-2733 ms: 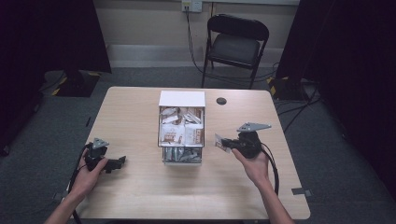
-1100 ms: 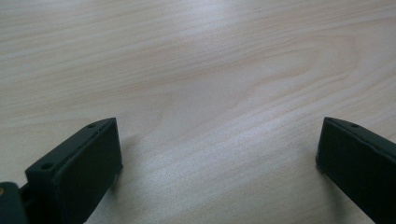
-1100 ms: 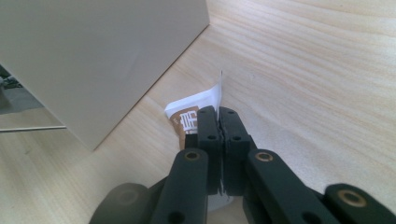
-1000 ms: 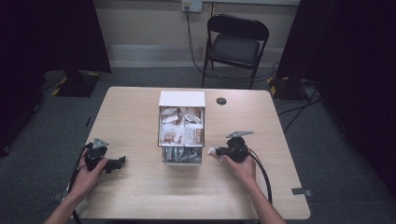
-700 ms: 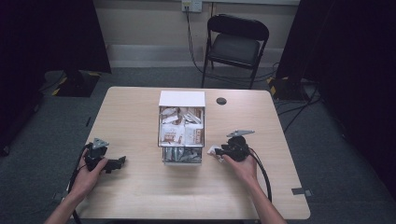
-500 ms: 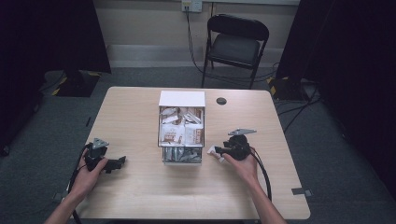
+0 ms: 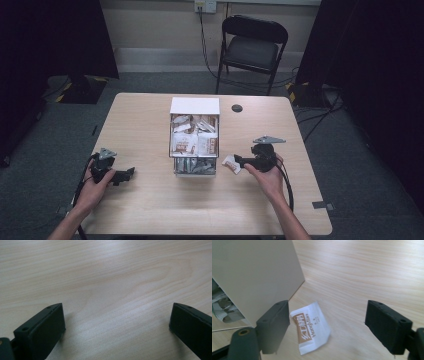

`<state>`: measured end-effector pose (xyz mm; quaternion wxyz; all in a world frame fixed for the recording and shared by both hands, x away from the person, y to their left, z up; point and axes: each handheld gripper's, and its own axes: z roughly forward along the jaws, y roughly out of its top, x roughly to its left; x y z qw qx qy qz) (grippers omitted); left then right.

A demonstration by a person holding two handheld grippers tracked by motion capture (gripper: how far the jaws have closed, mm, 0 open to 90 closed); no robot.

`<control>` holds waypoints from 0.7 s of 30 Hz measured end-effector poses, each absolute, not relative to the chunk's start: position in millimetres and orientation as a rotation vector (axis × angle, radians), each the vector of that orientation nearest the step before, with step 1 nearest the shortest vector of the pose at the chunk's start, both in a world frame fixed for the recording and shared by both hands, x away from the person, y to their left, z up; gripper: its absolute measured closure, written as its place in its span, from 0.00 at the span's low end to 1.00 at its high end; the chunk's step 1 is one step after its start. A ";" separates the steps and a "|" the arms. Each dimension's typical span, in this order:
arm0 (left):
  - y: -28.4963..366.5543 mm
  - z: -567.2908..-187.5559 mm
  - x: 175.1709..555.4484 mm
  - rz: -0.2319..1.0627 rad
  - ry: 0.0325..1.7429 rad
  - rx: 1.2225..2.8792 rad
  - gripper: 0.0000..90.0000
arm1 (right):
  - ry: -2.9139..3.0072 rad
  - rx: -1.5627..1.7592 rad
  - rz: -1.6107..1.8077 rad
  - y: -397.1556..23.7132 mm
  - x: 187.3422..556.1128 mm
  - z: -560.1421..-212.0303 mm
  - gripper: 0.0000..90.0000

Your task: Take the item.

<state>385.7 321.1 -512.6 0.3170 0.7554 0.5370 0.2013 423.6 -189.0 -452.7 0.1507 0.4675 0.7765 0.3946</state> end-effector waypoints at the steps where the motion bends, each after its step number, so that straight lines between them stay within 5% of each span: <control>1: 321.2 -512.6 385.7 0.531 1.414 1.988 0.00 | 2.221 1.341 1.128 -190.6 422.6 -450.2 0.19; 21: 321.1 -512.6 385.7 0.531 1.415 1.988 0.00 | 2.112 1.428 1.173 -243.5 384.4 -429.3 0.15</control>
